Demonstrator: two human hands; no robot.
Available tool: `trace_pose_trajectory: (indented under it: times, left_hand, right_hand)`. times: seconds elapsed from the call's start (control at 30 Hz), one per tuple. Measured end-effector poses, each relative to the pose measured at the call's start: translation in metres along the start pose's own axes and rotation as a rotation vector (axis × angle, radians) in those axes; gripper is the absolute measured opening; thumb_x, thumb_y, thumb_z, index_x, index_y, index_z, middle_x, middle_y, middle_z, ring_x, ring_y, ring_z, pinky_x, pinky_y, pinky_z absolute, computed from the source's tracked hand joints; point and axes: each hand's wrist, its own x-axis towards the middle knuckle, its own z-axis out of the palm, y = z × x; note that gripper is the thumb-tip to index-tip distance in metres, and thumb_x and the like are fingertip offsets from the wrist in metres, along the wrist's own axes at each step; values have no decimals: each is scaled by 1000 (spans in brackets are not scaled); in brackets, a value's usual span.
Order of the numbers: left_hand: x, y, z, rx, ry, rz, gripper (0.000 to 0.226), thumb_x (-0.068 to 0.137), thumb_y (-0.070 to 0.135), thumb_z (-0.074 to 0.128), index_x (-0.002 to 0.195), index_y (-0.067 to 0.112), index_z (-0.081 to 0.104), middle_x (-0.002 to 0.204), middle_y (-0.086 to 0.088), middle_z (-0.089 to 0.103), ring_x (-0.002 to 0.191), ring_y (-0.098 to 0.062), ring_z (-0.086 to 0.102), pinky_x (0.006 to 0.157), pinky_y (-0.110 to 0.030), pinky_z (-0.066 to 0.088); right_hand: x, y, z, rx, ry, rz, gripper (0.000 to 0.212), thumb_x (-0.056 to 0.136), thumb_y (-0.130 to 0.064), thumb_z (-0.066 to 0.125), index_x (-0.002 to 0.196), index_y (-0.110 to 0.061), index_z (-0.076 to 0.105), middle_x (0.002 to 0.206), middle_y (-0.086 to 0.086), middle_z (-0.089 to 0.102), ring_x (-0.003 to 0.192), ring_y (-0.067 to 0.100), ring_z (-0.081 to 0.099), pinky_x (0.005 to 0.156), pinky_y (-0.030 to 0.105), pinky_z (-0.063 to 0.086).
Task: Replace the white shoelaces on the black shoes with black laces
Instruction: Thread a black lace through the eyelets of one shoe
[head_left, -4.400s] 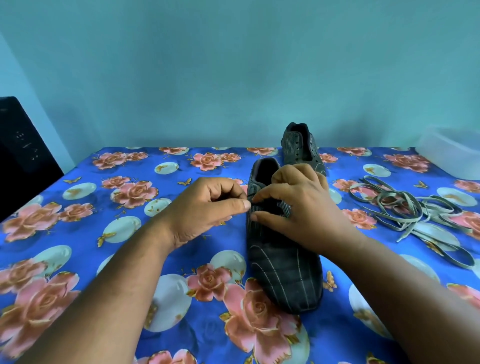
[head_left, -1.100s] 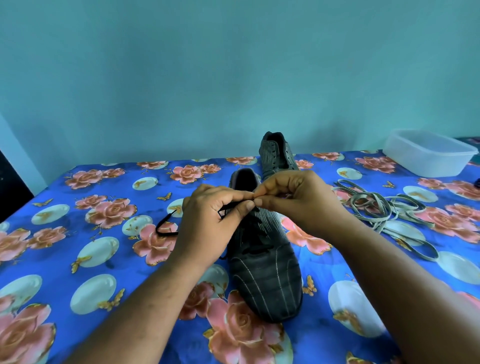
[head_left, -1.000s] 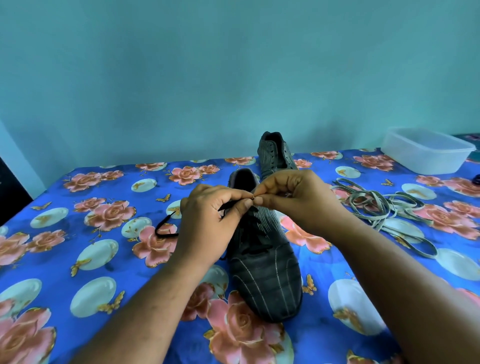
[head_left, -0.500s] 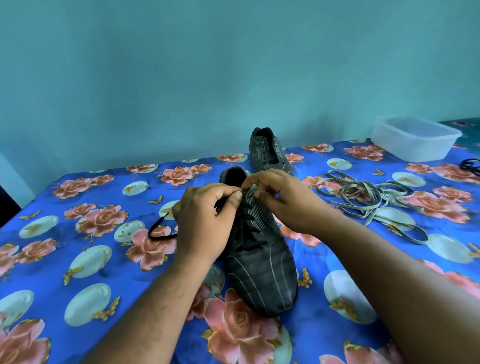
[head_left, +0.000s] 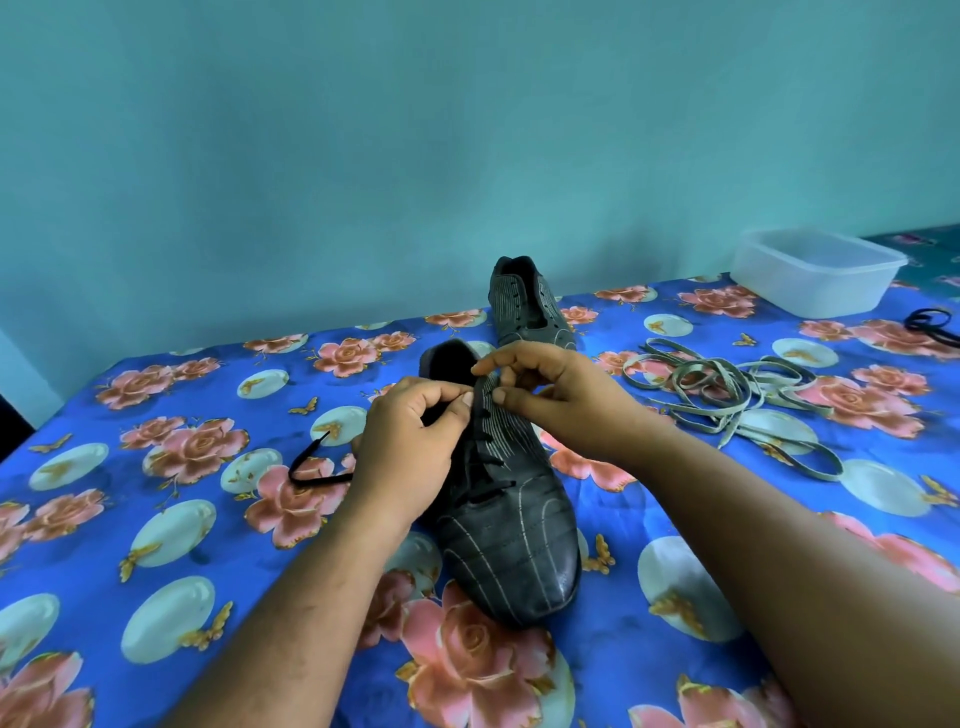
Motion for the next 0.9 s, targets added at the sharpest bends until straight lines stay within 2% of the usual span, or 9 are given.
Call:
trace_pose_trajectory:
  times: [0.1,0.2,0.3,0.47,0.53,0.63,0.73,0.83,0.9]
  left_hand:
    - [0,-3,0,-79,-10,-33,16,80,53,68,91,44,75,102,14,73,107,-16,67,99,-51,51]
    - [0,-4,0,-155,-4,-68,4,91,33,74,91,33,78,101,7,76,103,-17,70,98,-50,54]
    - [-1,-4,0,-199,-5,-108,13,95,22,71,89,30,79,101,2,77,99,-18,72,98,-51,55]
    - [-1,-3,-2,-138,-20,-71,9,94,28,72,92,33,79,98,6,77,99,-16,71,97,-50,54]
    - [-1,-2,-1,-80,-6,-40,10,88,43,71,94,38,78,99,11,75,101,-13,70,97,-50,53]
    - [-2,0,0,-45,3,-37,27,77,63,64,95,45,75,100,16,74,104,-13,68,97,-51,52]
    - [-2,0,-1,-76,12,-68,24,77,58,67,94,42,75,94,14,75,98,-16,70,94,-53,55]
    - [-3,1,-3,-67,25,-115,23,72,61,69,88,45,71,77,25,69,85,-20,67,88,-60,55]
    - [-4,2,-3,-36,28,-104,24,72,64,66,88,47,71,78,26,68,85,-19,67,86,-57,55]
  right_hand:
    - [1,-1,0,8,70,43,18,88,-17,78,101,-29,75,87,-4,73,82,28,66,80,45,56]
    - [1,-1,-1,39,91,94,11,83,-22,84,92,-28,79,89,-4,77,85,27,72,83,50,57]
    - [0,-3,1,21,91,98,9,83,-25,84,91,-26,81,88,-4,77,86,27,71,82,48,57]
    - [-1,-5,3,-28,101,90,6,83,-26,84,88,-23,81,86,-7,77,83,20,70,76,38,54]
    - [-2,-7,1,-20,96,85,5,84,-24,83,86,-22,80,85,-6,77,80,18,69,75,35,54]
    - [-3,-8,1,6,99,87,5,85,-22,83,85,-25,79,84,-6,77,80,19,70,74,34,54]
    - [-3,-8,4,38,97,97,3,85,-19,82,88,-21,80,84,-4,77,82,21,71,77,35,56]
    - [-2,-8,5,34,101,97,4,85,-20,81,89,-21,81,84,-3,77,83,20,70,76,31,54]
    - [-3,-8,5,43,104,106,3,85,-20,81,88,-21,80,84,-3,77,82,18,70,75,28,54]
